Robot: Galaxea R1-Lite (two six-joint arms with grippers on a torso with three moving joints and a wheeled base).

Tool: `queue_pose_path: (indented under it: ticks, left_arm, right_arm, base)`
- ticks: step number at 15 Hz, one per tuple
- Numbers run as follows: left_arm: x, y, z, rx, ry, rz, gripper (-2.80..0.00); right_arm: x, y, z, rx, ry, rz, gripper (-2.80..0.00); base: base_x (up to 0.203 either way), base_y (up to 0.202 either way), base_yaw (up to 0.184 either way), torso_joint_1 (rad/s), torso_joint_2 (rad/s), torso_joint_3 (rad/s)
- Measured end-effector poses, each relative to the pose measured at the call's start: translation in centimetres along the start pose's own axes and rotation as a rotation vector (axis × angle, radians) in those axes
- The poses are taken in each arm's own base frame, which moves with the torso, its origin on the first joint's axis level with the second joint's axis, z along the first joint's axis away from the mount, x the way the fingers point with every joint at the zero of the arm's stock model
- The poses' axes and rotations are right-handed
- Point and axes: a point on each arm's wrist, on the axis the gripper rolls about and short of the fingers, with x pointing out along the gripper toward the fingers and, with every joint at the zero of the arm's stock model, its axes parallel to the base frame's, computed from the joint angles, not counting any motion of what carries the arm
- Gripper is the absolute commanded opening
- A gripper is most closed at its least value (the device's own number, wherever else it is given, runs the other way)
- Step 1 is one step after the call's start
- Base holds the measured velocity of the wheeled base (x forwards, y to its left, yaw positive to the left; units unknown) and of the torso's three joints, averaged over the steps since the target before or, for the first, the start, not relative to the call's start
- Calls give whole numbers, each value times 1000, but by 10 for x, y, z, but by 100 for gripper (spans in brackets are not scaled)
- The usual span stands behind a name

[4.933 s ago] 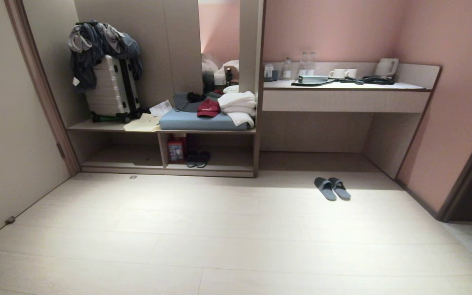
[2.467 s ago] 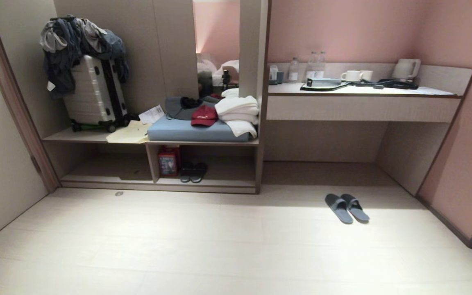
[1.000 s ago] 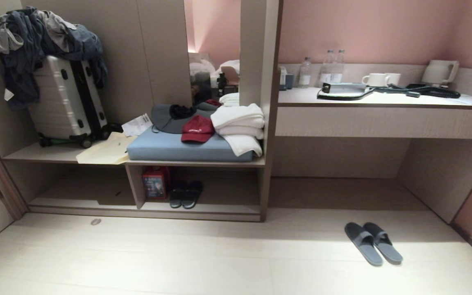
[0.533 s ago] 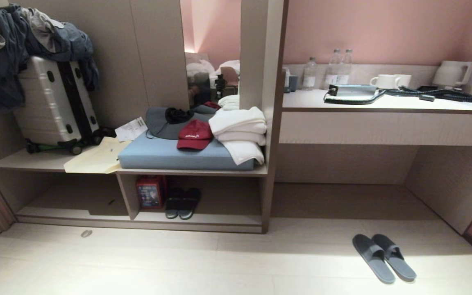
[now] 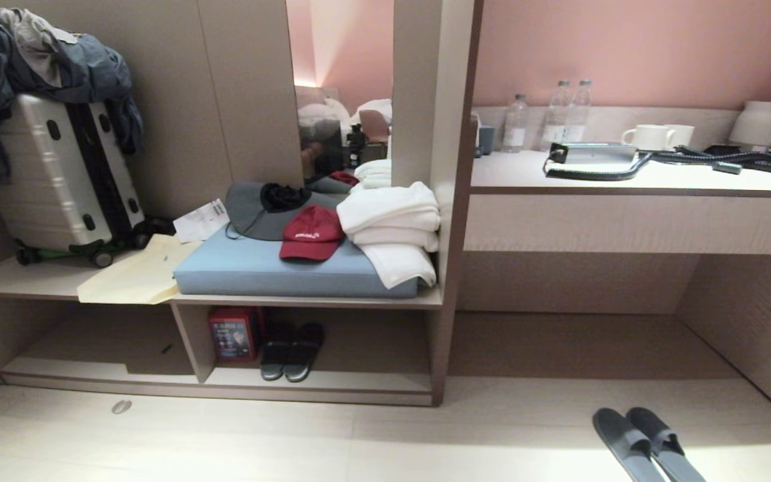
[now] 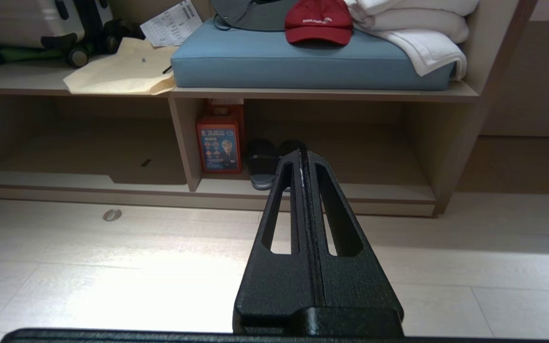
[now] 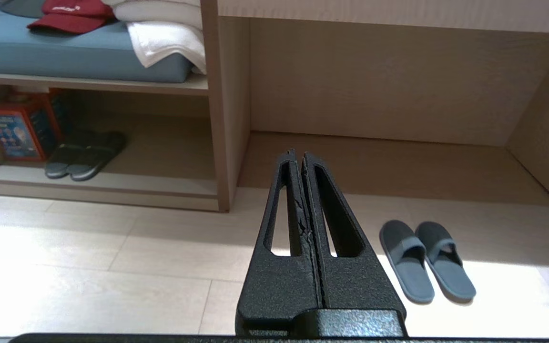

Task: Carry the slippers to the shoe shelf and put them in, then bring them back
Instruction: Pick up the slippers on the floor

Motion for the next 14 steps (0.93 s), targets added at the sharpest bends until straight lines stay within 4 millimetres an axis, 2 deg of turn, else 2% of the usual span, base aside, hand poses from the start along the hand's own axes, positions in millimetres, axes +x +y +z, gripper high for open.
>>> queue_pose_path:
  ticks: [3, 11, 14]
  left_arm:
    - [0, 0, 0, -1, 0, -1, -280]
    - [0, 0, 0, 0, 0, 0, -280]
    - [0, 0, 0, 0, 0, 0, -280]
  right_arm:
    - [0, 0, 0, 0, 0, -1, -280]
    - [0, 0, 0, 0, 0, 0, -280]
    - [0, 0, 0, 0, 0, -1, -280]
  base:
    - [177, 0, -1, 7, 1, 5]
    - [0, 0, 0, 0, 0, 0]
    - [1, -108, 0, 1, 2, 0]
